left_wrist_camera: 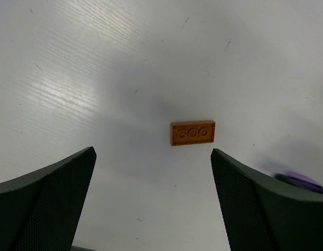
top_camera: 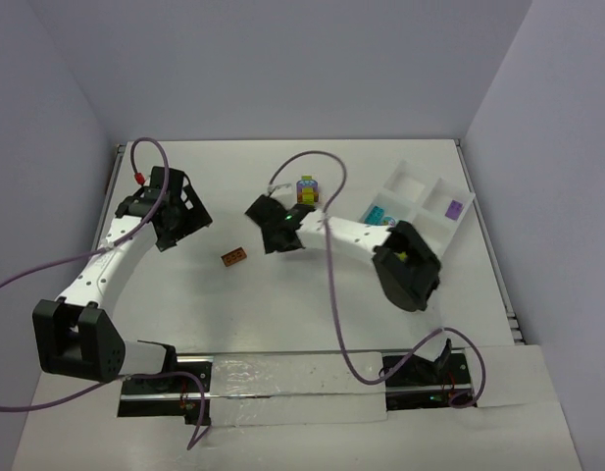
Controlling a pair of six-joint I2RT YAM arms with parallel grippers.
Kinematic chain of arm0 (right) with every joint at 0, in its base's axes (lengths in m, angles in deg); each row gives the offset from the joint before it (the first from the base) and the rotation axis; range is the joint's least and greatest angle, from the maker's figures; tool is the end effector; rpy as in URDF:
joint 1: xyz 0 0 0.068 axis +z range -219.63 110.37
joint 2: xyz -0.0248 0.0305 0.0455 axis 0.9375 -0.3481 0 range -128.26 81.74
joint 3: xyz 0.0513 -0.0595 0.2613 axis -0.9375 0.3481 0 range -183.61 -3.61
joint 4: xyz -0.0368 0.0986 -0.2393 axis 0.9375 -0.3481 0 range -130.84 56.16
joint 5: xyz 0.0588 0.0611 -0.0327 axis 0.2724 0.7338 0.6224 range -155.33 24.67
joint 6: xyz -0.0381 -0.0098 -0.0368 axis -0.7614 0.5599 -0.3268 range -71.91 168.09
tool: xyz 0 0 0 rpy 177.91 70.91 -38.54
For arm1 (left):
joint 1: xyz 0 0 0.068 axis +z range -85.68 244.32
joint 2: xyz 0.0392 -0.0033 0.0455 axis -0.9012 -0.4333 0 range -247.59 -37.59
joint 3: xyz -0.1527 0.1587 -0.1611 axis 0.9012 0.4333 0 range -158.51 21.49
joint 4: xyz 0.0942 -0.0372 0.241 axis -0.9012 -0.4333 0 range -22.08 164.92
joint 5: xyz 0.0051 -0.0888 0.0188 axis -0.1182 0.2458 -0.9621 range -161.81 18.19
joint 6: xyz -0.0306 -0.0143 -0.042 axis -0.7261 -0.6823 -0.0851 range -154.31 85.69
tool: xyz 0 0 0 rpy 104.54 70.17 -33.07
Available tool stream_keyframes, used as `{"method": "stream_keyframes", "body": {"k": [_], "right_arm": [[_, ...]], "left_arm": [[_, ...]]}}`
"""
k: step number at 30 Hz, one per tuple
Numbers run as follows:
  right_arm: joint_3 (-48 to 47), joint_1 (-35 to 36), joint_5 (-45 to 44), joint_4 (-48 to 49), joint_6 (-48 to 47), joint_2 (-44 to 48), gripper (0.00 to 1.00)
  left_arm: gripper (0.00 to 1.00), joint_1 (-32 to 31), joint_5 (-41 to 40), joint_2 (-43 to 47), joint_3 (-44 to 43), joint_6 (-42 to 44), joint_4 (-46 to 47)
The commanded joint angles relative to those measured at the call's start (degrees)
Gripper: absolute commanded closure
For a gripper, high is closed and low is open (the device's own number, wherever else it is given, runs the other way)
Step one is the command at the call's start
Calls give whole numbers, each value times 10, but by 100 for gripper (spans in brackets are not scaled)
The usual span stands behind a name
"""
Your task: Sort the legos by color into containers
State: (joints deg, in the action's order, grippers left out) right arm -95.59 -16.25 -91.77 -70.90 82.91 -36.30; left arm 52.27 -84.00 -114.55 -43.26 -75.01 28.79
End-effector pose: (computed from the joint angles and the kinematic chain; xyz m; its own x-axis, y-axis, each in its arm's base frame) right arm 0.2742 0.3424 0.1984 -0.7785 -0.1905 -0.5980 -0.1876 0.9799 -0.0679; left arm 0.2652 -0.0490 0.2851 -0.6935 -0.5037 -0.5152 -0.4701 0.8582 -0.2062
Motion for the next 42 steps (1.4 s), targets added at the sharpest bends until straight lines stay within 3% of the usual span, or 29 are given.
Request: {"method": "stream_keyframes", "body": {"k": [1, 7, 11, 19, 25, 30, 32, 37, 42], "right_arm": [[69, -107, -54, -5, 0, 153, 54], [204, -300, -8, 50, 4, 309, 54], [222, -424, -20, 60, 7, 345, 54], [224, -569, -13, 128, 15, 339, 53], [194, -640, 10, 165, 19, 279, 53], [151, -651, 27, 162, 11, 215, 51], [142, -650, 37, 167, 9, 197, 44], [137, -647, 60, 176, 5, 180, 14], [132, -640, 64, 174, -14, 202, 6]], "left_arm": [[2, 2, -13, -8, -31, 24, 8], [2, 2, 24, -30, -35, 14, 22], [2, 2, 30, -47, -44, 18, 22], [2, 2, 5, -45, -60, 26, 6], [2, 2, 1, -33, -49, 24, 5], [2, 3, 1, -31, -42, 22, 5], [2, 2, 1, -32, -42, 22, 5], [2, 2, 5, -35, -42, 21, 6], [2, -3, 34, -33, -17, 15, 16]]}}
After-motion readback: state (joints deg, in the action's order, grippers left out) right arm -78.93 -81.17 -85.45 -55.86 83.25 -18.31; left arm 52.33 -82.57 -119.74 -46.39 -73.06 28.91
